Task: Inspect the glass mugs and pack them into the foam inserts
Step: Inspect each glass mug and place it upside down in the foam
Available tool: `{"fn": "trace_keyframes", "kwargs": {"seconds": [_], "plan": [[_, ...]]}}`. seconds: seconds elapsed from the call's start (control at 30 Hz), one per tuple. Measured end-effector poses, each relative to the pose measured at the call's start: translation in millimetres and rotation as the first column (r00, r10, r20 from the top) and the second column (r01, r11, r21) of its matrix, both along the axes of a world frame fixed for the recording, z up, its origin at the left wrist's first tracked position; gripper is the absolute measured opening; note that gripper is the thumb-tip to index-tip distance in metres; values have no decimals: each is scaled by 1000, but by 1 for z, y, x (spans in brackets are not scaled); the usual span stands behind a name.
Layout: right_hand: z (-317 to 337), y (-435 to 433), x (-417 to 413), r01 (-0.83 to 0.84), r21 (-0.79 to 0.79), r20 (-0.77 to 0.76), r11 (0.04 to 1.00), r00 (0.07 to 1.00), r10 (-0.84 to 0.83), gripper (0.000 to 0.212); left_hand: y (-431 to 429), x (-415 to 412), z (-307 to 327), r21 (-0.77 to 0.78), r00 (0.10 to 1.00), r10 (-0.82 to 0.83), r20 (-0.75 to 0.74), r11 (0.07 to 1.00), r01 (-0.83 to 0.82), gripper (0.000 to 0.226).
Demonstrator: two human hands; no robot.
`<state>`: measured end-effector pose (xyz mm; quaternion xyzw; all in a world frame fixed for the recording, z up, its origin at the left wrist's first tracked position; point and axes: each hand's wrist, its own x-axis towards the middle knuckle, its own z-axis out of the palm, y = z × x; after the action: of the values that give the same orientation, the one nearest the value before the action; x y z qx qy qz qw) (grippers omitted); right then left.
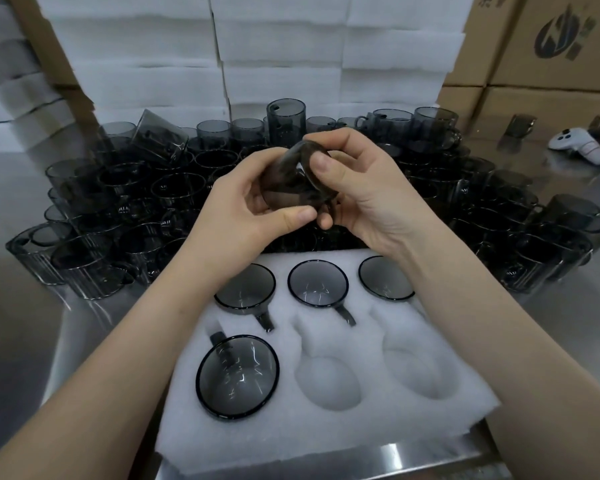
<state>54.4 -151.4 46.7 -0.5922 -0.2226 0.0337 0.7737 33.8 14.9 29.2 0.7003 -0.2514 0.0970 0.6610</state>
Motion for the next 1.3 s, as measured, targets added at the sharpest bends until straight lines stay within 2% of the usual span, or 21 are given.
{"fn": "trace_keyframes", "kwargs": {"seconds": [0.07, 0.17, 0.27, 0.33, 0.43, 0.5, 0.57, 0.83, 1.0, 1.07, 1.13, 1.2, 1.3], "plan": [[0, 2, -1, 90, -37, 67, 995, 994, -88, 4, -1, 0, -1, 37, 1000, 7, 6, 999, -7, 60], [0, 5, -2, 174, -72, 119, 982, 979, -165, 16, -3, 0, -1, 49, 1000, 9, 15, 999, -10, 61], [0, 5, -3, 182, -38, 105, 983, 978, -177, 22, -4, -1, -1, -26, 1000, 6, 15, 1000, -5, 64], [1, 5, -2, 213, -9, 90, 977, 973, -212, 17, -4, 0, 0, -75, 999, 46, 28, 996, -44, 66], [1, 3, 1, 273, -121, 106, 954, 960, -261, 19, -3, 1, -1, -143, 992, 111, 53, 984, -102, 60], [0, 3, 2, 199, -260, 90, 945, 979, -182, 28, -1, 2, -3, -183, 990, 123, 65, 977, -110, 59], [-2, 4, -1, 97, -331, 79, 939, 994, -75, 34, 1, 3, -4, -178, 990, 117, 83, 979, -101, 61], [-3, 2, -2, -72, -187, 95, 980, 991, 91, 29, 2, 0, 0, -96, 986, 120, 118, 989, -109, 56], [-3, -2, -3, -247, -87, 126, 965, 958, 256, 27, 5, 0, 0, -157, 996, 77, 49, 985, -68, 49], [-3, -2, -3, -297, -46, 149, 954, 942, 301, 24, 5, 0, 0, -190, 999, 34, 2, 981, -33, 54], [-2, -1, -3, -297, -40, 167, 954, 939, 299, 23, 6, -3, 3, -191, 999, 15, -36, 981, -21, 68], [-2, 0, -3, -225, -74, 193, 972, 953, 235, 22, 5, -6, 5, -192, 999, -5, -43, 981, -3, 80], [-3, 1, -3, -142, -84, 225, 986, 962, 157, 21, 5, -5, 4, -191, 999, -20, -42, 982, 11, 72]]}}
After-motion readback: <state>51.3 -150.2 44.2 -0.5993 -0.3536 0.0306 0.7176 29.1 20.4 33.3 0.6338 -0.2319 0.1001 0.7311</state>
